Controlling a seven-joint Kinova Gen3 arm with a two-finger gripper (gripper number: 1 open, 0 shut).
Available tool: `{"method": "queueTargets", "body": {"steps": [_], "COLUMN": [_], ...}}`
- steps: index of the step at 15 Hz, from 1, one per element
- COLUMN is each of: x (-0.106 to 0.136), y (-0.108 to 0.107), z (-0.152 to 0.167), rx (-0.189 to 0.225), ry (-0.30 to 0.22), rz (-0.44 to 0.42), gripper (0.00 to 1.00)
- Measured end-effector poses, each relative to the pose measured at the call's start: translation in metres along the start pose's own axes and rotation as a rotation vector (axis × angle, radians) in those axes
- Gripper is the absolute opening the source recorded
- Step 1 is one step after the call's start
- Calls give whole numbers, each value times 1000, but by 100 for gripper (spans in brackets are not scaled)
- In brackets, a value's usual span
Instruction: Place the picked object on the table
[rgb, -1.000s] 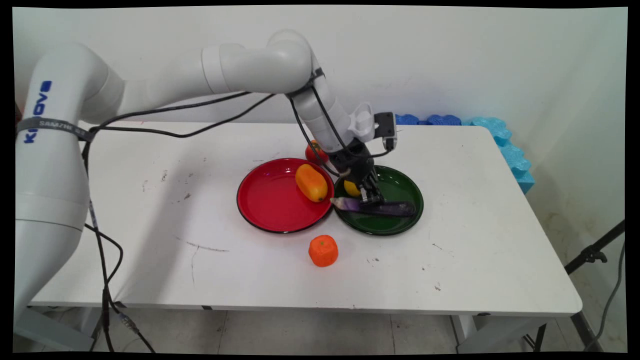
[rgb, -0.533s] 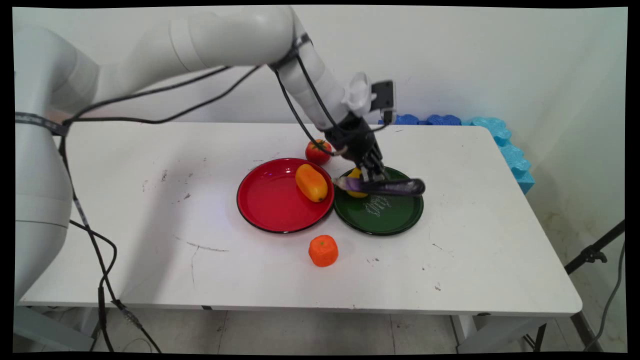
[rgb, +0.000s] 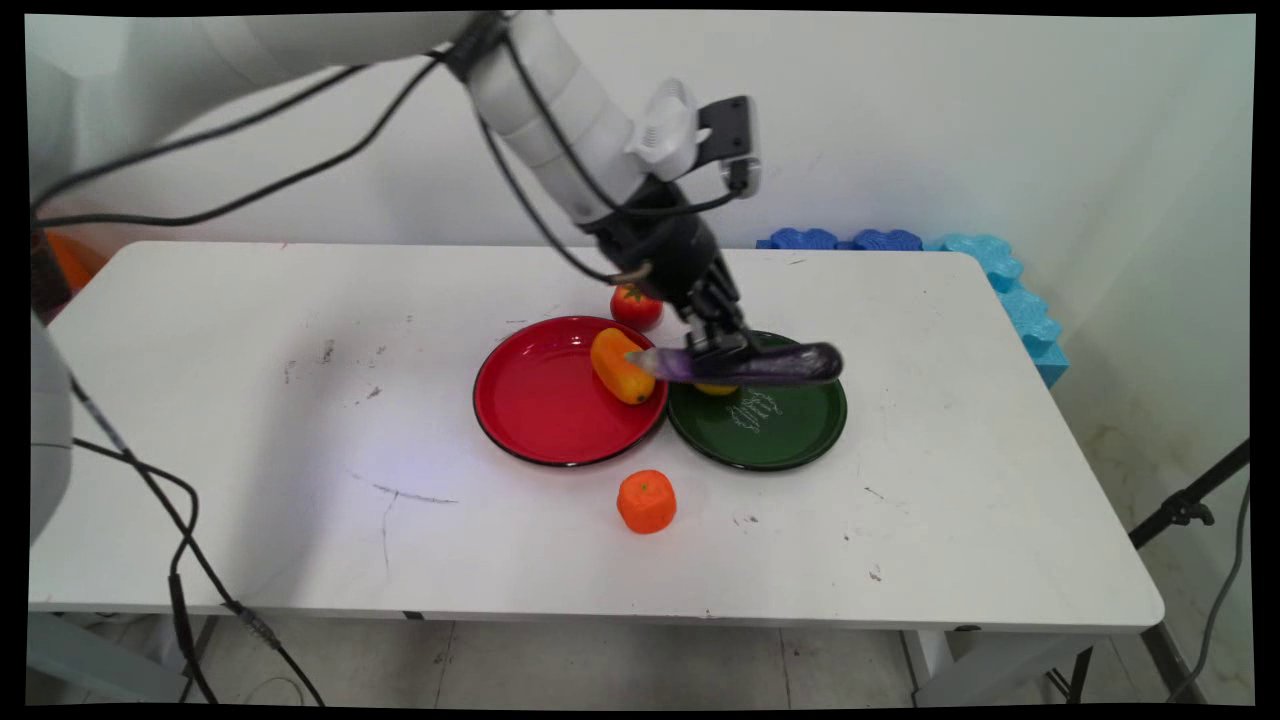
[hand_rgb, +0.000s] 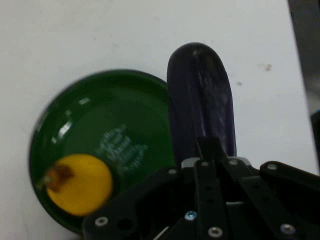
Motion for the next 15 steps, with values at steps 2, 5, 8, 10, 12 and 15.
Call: {"method": "queueTargets", "body": {"steps": [2,5,8,10,12,15], "x": [-12,-36,-60,-75,-87,-102], "y": [18,46,70,83,91,100], "z": [-12,-19,-14,-5,5,24], "rx": [-13,-40,-66,-76,-84,-92], "ry": [-26,-73,-115,-134,-140,-140], "rz": [-24,-55,-84,-105,-129,-160], "gripper": [0,0,0,0,0,0]}}
